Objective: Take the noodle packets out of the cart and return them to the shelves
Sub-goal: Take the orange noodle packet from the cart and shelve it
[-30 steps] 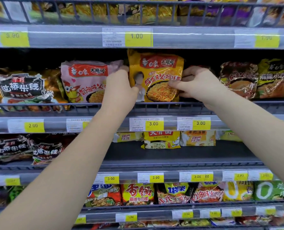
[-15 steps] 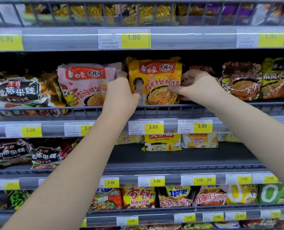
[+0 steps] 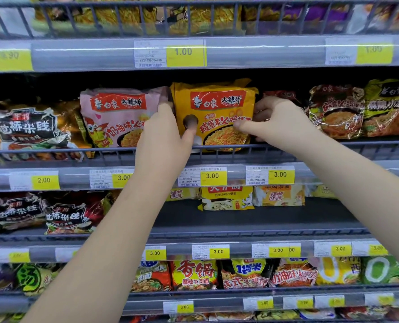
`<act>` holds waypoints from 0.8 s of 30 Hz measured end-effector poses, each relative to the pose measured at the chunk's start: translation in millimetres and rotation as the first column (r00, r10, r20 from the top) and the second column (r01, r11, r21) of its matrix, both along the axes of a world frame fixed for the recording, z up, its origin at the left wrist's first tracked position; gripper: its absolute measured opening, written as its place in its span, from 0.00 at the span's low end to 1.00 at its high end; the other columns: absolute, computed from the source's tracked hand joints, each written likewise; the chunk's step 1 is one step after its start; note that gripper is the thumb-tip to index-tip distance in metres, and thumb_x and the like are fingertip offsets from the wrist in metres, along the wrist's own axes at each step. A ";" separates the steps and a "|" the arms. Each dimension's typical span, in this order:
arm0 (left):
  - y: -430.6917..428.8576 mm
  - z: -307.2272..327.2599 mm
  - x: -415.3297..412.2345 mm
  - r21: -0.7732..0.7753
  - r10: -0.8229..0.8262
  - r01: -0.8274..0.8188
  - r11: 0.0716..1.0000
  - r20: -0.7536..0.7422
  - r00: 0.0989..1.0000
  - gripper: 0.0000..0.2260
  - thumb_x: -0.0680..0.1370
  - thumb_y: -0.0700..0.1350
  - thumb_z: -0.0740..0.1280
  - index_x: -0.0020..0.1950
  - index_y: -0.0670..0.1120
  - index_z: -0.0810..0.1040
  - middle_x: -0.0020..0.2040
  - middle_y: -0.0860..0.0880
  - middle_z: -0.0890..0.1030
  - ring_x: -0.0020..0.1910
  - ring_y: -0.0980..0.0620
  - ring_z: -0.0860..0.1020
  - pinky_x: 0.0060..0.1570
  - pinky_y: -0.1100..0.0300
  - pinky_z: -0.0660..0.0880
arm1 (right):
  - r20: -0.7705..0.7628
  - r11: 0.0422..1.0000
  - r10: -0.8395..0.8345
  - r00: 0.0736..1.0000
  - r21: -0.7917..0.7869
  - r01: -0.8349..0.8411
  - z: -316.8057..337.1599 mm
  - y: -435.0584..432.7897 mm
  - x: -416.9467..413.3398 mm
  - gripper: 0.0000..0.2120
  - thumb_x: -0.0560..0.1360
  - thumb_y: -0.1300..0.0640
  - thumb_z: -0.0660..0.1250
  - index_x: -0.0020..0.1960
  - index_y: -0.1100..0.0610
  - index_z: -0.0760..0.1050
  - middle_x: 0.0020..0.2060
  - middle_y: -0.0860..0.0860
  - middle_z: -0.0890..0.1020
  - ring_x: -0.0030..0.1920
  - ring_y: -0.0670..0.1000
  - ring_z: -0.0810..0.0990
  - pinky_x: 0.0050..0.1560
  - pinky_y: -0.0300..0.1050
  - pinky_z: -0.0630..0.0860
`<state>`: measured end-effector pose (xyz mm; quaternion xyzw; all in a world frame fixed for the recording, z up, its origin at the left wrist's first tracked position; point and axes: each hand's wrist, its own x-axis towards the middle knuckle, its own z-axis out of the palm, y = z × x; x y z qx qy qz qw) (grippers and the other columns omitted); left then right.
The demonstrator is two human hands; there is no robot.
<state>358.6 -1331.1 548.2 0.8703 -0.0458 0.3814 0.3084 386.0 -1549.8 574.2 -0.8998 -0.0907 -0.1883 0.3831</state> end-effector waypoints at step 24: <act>10.9 4.7 13.2 0.004 -0.058 0.060 0.998 -0.156 0.986 0.15 0.82 0.45 0.66 0.68 0.43 0.71 0.53 0.43 0.82 0.49 0.43 0.81 0.50 0.44 0.81 | 0.005 1.000 -0.016 1.000 -0.025 0.016 -3.4 0.4 14.2 0.23 0.76 0.36 0.70 0.64 0.48 0.74 0.50 0.46 0.82 0.39 0.47 0.86 0.31 0.37 0.74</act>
